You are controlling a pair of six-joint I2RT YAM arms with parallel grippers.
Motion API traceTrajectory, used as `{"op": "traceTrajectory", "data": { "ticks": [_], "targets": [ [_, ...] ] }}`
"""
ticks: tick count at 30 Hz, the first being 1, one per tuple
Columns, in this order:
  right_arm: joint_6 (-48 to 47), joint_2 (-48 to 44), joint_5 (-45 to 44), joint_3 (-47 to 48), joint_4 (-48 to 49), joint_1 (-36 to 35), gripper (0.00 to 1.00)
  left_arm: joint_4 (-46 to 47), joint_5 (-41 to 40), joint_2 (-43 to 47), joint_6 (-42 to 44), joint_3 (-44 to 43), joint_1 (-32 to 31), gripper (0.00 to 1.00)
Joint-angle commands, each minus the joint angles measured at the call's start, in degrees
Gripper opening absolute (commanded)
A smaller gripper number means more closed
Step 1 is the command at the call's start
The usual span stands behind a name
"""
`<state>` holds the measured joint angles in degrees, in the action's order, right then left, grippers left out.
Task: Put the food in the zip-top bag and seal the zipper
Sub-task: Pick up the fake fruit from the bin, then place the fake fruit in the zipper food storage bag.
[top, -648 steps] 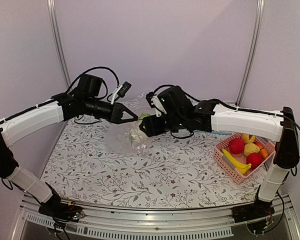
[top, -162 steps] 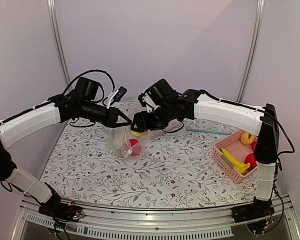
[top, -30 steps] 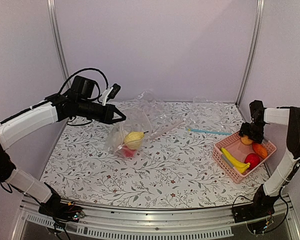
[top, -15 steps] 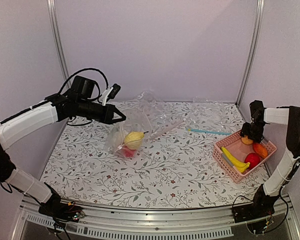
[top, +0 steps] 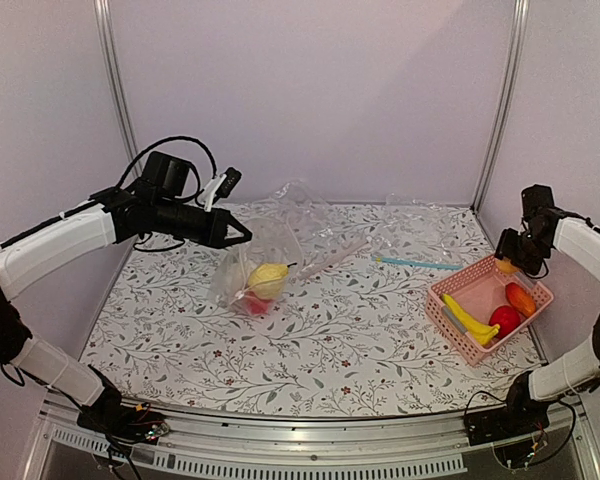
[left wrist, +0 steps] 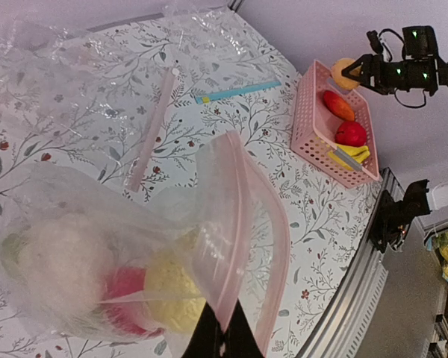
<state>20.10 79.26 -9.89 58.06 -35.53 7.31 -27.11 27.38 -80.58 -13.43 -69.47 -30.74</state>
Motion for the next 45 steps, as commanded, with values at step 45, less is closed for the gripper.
{"op": "traceTrajectory", "data": {
  "ticks": [45],
  "targets": [
    [-9.1, 23.0, 20.1, 42.9, 1.9, -64.0, 0.62, 0.2, 0.6, 0.3, -0.5, 0.3, 0.7, 0.00]
  ]
}}
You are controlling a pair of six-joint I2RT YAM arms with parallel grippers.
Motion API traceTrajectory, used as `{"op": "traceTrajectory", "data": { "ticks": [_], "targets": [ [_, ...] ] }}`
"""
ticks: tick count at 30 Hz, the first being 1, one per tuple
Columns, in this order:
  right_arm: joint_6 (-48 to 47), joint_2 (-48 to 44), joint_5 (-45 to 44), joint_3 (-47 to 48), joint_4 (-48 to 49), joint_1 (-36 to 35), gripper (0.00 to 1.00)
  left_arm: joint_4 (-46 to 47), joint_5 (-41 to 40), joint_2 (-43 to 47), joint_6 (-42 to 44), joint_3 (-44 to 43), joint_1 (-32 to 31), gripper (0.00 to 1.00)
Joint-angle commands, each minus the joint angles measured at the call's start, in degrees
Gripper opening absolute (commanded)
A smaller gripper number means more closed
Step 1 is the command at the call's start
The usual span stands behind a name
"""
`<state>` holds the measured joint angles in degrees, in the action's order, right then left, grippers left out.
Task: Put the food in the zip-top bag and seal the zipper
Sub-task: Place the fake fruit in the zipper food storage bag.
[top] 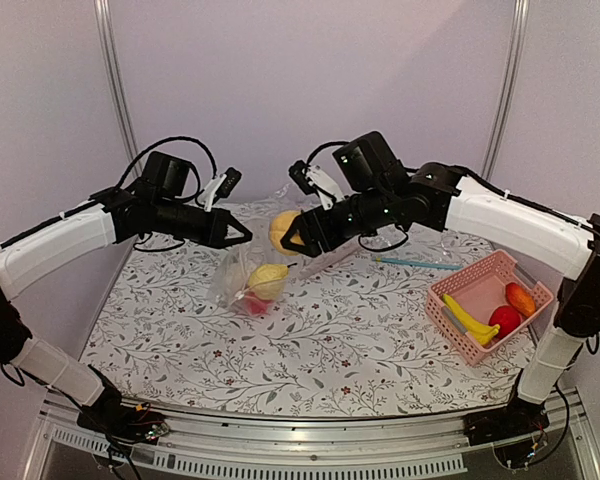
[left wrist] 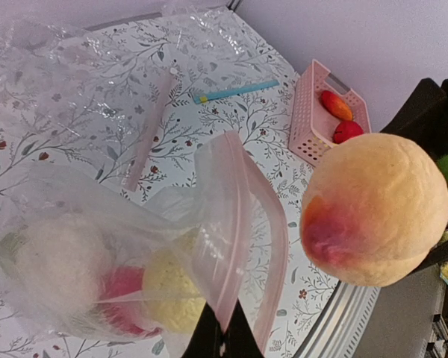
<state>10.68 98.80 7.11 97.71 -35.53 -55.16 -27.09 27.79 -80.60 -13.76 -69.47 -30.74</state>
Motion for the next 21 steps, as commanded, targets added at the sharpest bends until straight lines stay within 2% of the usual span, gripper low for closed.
{"op": "traceTrajectory", "data": {
  "ticks": [1, 6, 11, 21],
  "targets": [
    [0.2, 4.4, 3.2, 3.9, 1.9, -1.7, 0.62, 0.2, 0.2, 0.2, -0.2, 0.3, 0.7, 0.00],
    [0.8, 9.2, 2.4, 7.5, 0.0, -2.1, 0.61, 0.2, 0.4, 0.0, -0.3, 0.3, 0.7, 0.00],
    [1.2, 14.0, -3.7, 12.5, -5.1, -2.5, 0.60, 0.3, 0.4, 0.0, -0.2, 0.3, 0.7, 0.00],
    [4.8, 19.1, -13.8, 17.3, -4.8, -2.4, 0.60, 0.4, 1.3, -0.5, -0.4, 0.3, 0.6, 0.00]
  ]
}}
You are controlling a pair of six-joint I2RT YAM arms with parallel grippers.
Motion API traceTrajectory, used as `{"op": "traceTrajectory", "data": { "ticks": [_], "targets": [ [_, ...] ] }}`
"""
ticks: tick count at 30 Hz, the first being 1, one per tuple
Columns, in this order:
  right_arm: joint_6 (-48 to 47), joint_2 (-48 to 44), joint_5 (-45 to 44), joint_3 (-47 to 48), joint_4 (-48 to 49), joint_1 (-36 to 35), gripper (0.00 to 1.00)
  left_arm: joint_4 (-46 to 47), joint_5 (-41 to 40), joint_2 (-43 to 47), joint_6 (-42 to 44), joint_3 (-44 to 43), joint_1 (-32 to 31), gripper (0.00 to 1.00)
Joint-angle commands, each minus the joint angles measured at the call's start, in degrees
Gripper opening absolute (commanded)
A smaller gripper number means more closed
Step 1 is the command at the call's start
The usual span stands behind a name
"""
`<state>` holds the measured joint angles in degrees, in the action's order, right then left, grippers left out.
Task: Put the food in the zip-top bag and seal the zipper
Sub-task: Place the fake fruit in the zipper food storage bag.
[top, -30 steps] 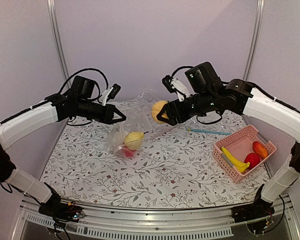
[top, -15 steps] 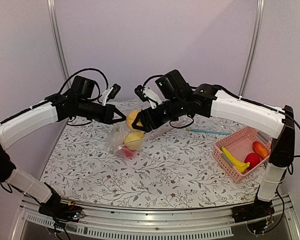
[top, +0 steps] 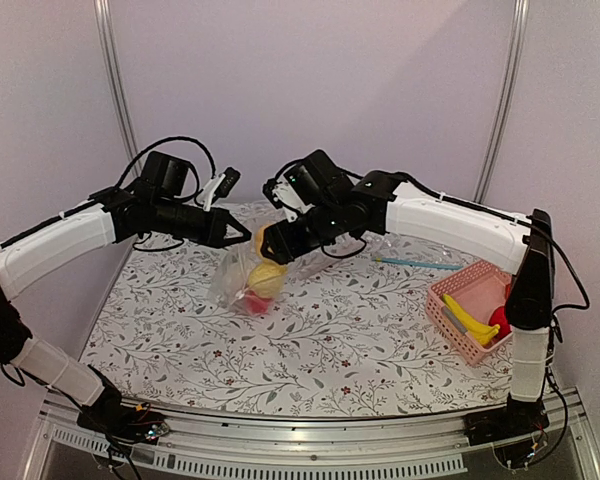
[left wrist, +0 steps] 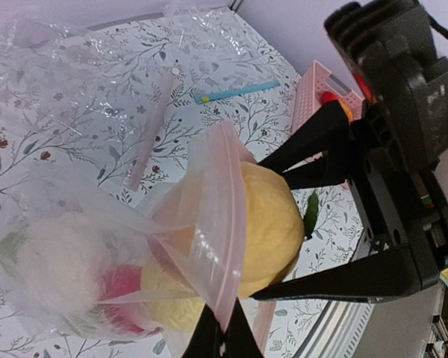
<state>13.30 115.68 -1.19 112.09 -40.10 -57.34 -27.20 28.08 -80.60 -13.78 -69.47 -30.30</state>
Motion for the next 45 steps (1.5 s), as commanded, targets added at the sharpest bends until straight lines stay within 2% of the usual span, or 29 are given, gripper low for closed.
{"op": "traceTrajectory", "data": {
  "ticks": [1, 11, 19, 25, 29, 38, 45],
  "targets": [
    [2.6, 2.6, -6.1, 3.1, 0.2, -0.3, 0.60, 0.5, 1.0, -0.5, -0.4, 0.3, 0.2, 0.00],
    [6.3, 5.8, -5.4, 3.3, 7.0, -0.3, 0.61, 0.6, 1.5, -0.6, -0.4, 0.4, 0.2, 0.00],
    [6.7, 7.9, -4.7, 3.8, 7.8, -0.3, 0.71, 0.7, 0.8, -0.4, -0.4, 0.4, 0.2, 0.00],
    [5.2, 5.7, -3.9, 3.0, 7.4, -0.3, 0.84, 0.7, 0.4, -0.1, -0.4, 0.5, 0.3, 0.00],
    [4.8, 4.0, -3.3, 2.1, 7.4, -0.3, 0.88, 0.6, 0.1, 0.0, -0.4, 0.4, 0.3, 0.00],
    [3.1, -3.7, -3.4, -2.3, 6.5, -0.3, 0.94, 0.6, -0.3, 0.3, -0.5, 0.5, 0.3, 0.00],
    [4.0, -9.7, -8.9, -7.3, 4.4, -0.3, 0.90, 0.6, -0.5, 0.6, -0.5, 0.5, 0.3, 0.00]
  ]
}}
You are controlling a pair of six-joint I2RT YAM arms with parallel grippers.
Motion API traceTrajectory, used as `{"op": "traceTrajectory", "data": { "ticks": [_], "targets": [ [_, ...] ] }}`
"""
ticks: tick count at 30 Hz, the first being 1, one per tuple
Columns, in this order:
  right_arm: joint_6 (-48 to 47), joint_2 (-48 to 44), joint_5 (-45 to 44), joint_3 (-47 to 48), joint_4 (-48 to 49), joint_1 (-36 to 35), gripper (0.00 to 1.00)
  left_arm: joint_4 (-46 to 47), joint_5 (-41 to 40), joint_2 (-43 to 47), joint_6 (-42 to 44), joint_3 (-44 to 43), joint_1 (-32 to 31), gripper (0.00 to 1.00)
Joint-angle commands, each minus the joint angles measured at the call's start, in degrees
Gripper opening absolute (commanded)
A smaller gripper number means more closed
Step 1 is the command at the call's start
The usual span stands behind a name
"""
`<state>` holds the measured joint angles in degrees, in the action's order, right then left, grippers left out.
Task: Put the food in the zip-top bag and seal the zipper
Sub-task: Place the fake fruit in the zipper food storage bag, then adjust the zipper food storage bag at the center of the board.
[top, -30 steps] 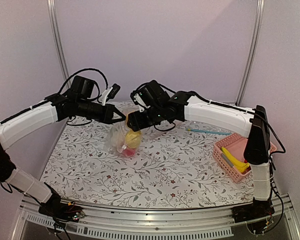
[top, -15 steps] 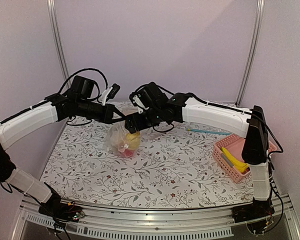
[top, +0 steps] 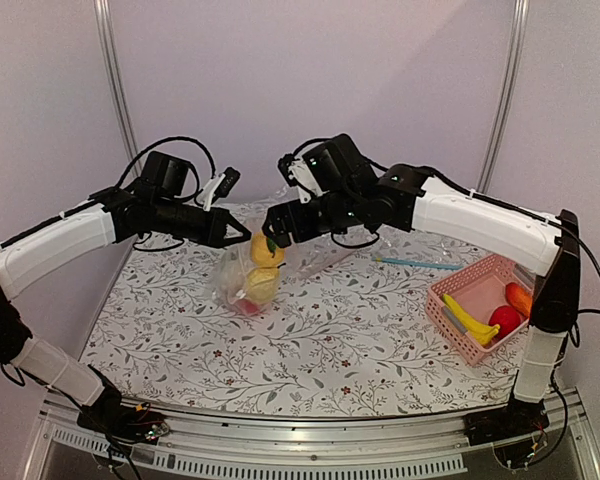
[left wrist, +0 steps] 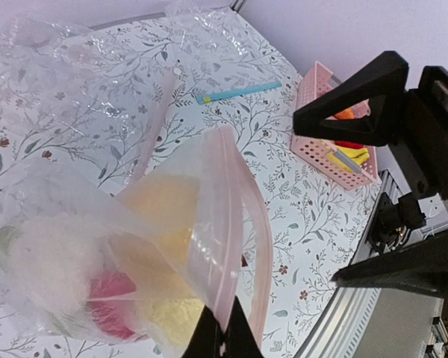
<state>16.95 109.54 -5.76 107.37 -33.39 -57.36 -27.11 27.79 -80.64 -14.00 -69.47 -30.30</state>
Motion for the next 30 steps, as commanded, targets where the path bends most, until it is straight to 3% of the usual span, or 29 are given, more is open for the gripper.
{"op": "traceTrajectory", "data": {
  "ticks": [1, 13, 25, 28, 30],
  "targets": [
    [0.9, -3.8, -5.3, -3.0, -2.9, -0.3, 0.88, 0.5, -0.1, 0.6, -0.3, 0.5, 0.3, 0.00],
    [8.1, -0.5, -2.9, -6.8, -3.9, 1.2, 0.69, 0.5, -0.3, 1.0, -0.4, 0.5, 0.3, 0.00],
    [9.0, 3.7, -0.2, -6.1, -2.2, 2.8, 0.50, 0.5, -0.2, 1.0, -0.3, 0.4, 0.3, 0.00],
    [8.9, 4.6, 1.7, -5.7, -2.2, 3.2, 0.39, 0.4, -0.3, 1.0, -0.2, 0.4, 0.3, 0.00],
    [8.4, 4.6, 2.9, -5.2, -2.0, 3.3, 0.24, 0.2, -0.2, 0.9, -0.2, 0.4, 0.3, 0.00]
  ]
}}
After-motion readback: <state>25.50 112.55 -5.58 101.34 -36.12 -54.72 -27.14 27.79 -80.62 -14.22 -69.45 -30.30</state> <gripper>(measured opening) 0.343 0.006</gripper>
